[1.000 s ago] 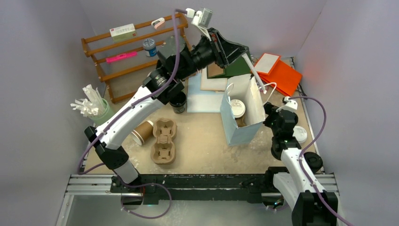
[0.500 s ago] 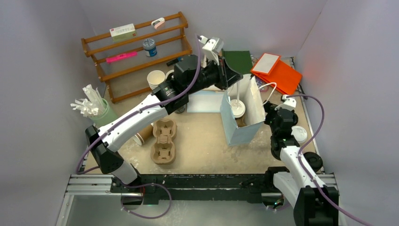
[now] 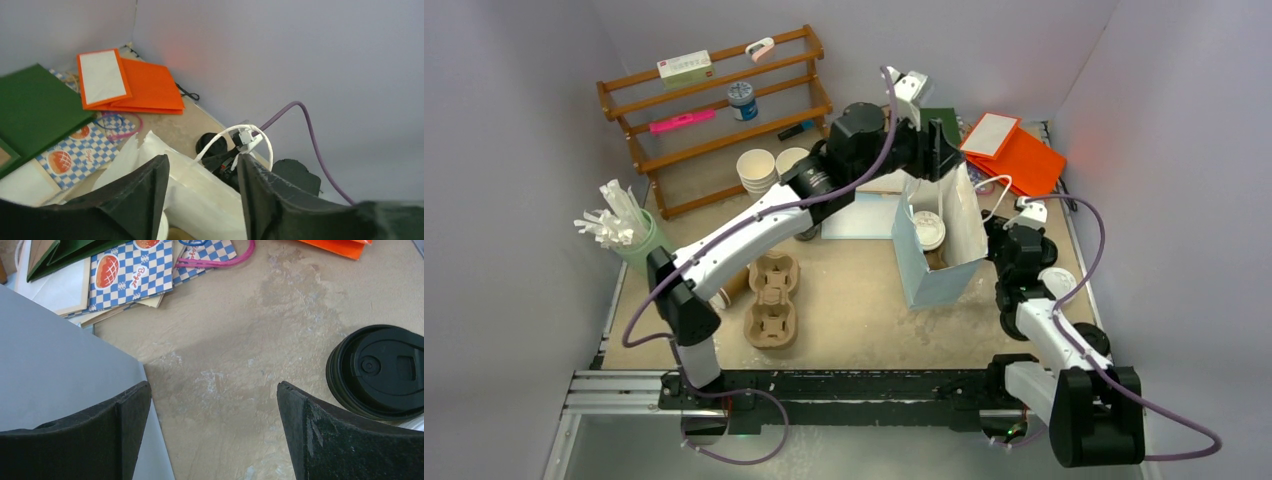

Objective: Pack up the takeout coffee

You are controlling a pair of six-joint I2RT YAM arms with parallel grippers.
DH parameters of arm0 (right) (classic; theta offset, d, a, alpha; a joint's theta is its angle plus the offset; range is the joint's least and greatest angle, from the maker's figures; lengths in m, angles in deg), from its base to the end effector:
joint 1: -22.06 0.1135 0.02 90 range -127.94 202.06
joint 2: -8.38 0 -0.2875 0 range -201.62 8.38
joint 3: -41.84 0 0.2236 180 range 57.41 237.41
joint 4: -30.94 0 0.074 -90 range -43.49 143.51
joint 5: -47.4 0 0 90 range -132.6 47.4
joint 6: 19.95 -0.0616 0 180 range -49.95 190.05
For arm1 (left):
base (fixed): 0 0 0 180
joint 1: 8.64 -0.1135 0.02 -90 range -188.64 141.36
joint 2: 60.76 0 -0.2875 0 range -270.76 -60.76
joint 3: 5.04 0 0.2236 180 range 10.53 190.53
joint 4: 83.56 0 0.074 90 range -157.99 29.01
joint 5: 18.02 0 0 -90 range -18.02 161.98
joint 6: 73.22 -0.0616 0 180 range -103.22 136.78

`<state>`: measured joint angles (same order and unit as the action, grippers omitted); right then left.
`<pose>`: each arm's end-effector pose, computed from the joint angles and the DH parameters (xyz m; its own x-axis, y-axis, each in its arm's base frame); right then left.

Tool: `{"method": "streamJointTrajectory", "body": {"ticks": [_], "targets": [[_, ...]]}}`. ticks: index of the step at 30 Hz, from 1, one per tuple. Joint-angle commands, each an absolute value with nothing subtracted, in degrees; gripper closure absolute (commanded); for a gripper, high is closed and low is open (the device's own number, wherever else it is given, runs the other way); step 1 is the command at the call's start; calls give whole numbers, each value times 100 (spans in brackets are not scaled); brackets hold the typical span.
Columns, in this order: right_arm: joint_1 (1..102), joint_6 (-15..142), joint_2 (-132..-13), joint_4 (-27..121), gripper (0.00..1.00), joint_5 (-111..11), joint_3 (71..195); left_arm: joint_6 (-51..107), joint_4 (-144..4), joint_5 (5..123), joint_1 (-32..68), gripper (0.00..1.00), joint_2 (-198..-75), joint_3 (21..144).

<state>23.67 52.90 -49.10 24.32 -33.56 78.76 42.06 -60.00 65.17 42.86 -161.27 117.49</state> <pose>0.2059 -0.0039 0.2449 -0.1933 0.2859 -0.9386 0.1902 0.9494 0.2500 0.2525 -0.3292 0.4764 -0.3785 -0.2053 -0.9025 0.7622 0.4840 -0.4298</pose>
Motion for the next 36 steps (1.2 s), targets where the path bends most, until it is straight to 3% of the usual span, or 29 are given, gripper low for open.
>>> {"method": "streamJointTrajectory", "body": {"ticks": [1,4,12,16,23,31,36], "targets": [[2407,5454,-4990,2062,4,-3371,8164,3596,-4985,6794,4304,33,-16655,12779],[2407,5582,-5060,1947,4,-3307,8146,3153,-4667,7386,4299,20,-16501,12935],[2406,5985,-5425,970,2,-3253,7813,2329,-4681,9234,3904,16,-15329,11989],[2403,6041,-5700,266,1,-3132,7553,2896,-4926,9178,2800,14,-14550,10947],[2406,6293,-6242,-144,1,-3002,7625,2065,-6670,9319,1845,10,-13223,8231],[2406,6520,-7273,-1378,1,-3264,7643,2355,-7154,9476,658,10,-13368,6837],[2407,6462,-7739,-1871,1,-3144,7755,2436,-8095,8717,8,9,-13565,6026]]}}
